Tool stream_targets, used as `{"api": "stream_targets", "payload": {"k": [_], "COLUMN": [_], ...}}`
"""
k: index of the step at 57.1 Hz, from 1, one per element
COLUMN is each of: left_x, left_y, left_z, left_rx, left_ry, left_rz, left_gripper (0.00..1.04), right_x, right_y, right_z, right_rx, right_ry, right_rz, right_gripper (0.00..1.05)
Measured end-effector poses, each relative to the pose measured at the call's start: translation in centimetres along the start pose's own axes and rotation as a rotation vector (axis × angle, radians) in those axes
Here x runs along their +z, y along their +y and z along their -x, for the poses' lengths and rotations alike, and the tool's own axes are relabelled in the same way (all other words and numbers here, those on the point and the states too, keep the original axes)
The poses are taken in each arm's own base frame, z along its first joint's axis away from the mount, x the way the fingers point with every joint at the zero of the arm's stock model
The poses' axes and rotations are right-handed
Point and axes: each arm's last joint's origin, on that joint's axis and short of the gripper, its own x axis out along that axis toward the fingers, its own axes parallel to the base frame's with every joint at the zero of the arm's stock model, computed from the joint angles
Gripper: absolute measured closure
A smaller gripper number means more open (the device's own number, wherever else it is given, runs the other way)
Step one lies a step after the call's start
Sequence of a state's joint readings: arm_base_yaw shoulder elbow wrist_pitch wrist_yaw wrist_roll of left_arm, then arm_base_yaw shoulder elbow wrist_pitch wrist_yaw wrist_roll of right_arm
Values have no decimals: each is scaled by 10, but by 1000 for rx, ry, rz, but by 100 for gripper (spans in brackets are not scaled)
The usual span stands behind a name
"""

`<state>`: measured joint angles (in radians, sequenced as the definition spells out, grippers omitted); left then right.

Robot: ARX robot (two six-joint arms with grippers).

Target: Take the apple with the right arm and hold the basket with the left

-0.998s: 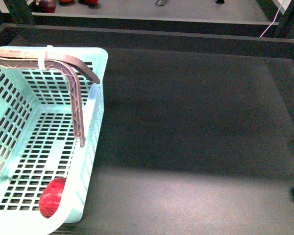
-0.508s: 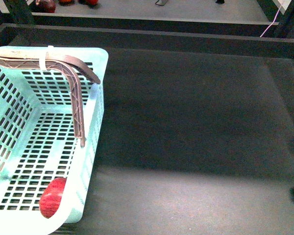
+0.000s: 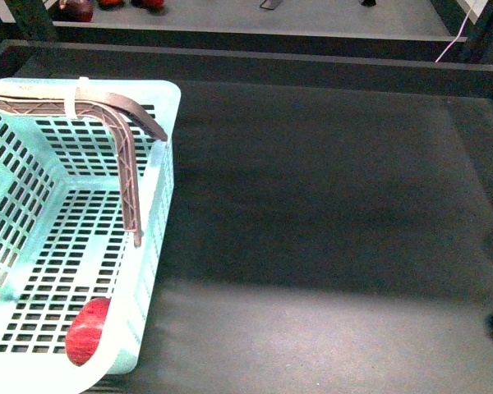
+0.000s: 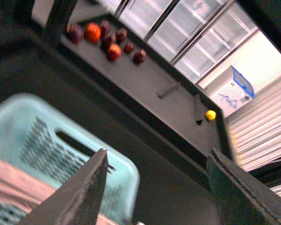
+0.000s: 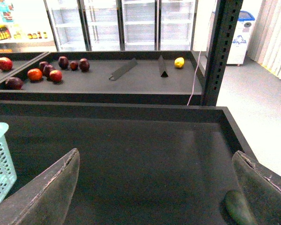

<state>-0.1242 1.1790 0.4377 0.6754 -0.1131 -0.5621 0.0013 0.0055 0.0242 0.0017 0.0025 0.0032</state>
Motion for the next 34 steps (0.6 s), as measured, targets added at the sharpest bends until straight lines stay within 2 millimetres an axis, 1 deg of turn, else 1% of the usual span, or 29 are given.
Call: {"api": "stream_targets", "payload": {"k": [4, 8, 12, 13, 16, 18, 20, 24, 34], "left_x": [0, -3, -10, -12, -15, -16, -15, -16, -24], "left_y": [5, 12, 18, 21, 24, 27, 30, 39, 44], "left_z": [12, 22, 31, 35, 42, 45, 48, 58, 74], "left_rx": [-22, -14, -11, -11, -13, -15, -35, -4, -10], "left_ry": [-60, -70, -57, -53, -54, -56, -52, -64, -58], "left_rz": [-246, -381, -464, -483, -508, -515, -526, -532, -539], "left_gripper": [56, 68, 81, 86, 97, 102, 101, 101, 101], "right_x": [0, 0, 0, 0, 0, 0, 0, 0, 0], "right_y": [0, 0, 0, 0, 0, 0, 0, 0, 0], "right_z": [0, 0, 0, 0, 0, 0, 0, 0, 0], "right_rx": [0, 0, 0, 0, 0, 0, 0, 0, 0], "right_ry": [0, 0, 0, 0, 0, 0, 0, 0, 0], "right_rz": [0, 0, 0, 0, 0, 0, 0, 0, 0], "right_gripper": [9, 9, 9, 9, 9, 9, 9, 9, 9]}}
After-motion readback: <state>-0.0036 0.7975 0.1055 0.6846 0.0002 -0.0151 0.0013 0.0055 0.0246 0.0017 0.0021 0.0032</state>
